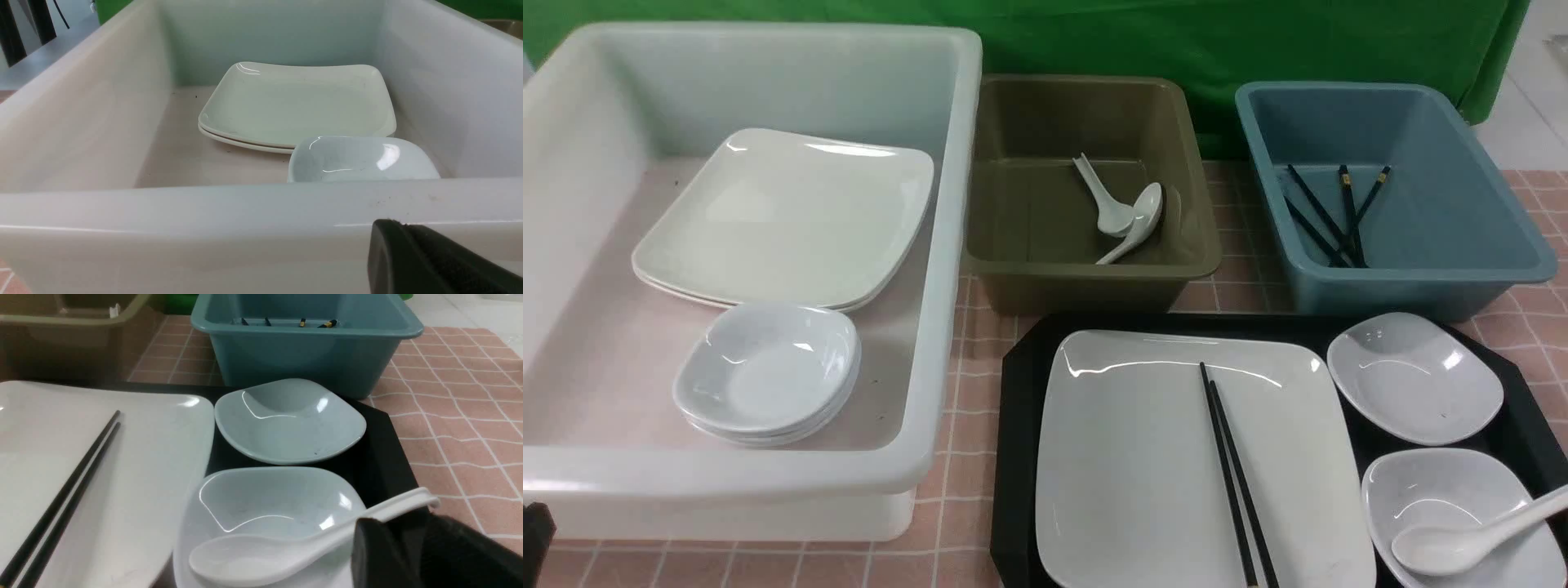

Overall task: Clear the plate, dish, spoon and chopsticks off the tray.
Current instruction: Use the right arm to grab a soup spoon from the plate

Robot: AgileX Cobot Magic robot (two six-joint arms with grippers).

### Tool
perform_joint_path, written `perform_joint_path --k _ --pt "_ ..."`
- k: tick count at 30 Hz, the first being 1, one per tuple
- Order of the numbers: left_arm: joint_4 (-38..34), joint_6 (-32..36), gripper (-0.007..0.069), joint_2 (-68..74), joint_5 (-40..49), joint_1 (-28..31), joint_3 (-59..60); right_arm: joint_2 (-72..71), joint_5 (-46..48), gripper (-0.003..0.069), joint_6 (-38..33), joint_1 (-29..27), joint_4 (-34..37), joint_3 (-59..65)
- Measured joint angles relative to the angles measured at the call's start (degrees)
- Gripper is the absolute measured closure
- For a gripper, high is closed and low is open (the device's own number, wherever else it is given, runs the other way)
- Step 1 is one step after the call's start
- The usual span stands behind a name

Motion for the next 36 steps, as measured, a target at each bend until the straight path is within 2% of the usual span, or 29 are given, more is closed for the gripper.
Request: perform_joint_path --k 16,20,24,27,29,33,35,36 --pt "0.1 0.0 0.0604 0.0 0.0 0.0 0.0 0.0 0.0 0.0419 0.0 0.0 0.0 0.0" --pt "3.1 0.0 0.0604 0.0 -0.5 0.0 0.0 0.0 0.0 0.0419 0.0 0.0 0.0 0.0" --pt "-1.4 -1.3 0.0604 0.0 -6.1 0.0 0.0 0.0 0.0 0.0419 0.0 0.0 0.0 0.0" --pt "-14.9 -5.8 0.0604 0.0 -16.0 0.0 0.0 0.0 -0.1 0.0419 0.0 0.0 0.0 0.0" --pt "-18.2 -6.8 0.0604 0.0 -19.9 0.0 0.0 0.0 -0.3 0.0419 0.0 0.0 0.0 0.0" --pt "-21.0 -8.2 0.0604 0.0 -27.0 0.0 0.0 0.0 -1.5 0.0419 0.1 0.0 0.4 0.2" --pt "-21.2 -10.6 0.0604 0.0 -31.1 0.0 0.0 0.0 -3.4 0.0419 2.4 0.0 2.4 0.4" --pt "-21.2 -14.8 0.0604 0.0 -36.4 0.0 0.0 0.0 -5.8 0.0419 7.1 0.0 6.8 0.7"
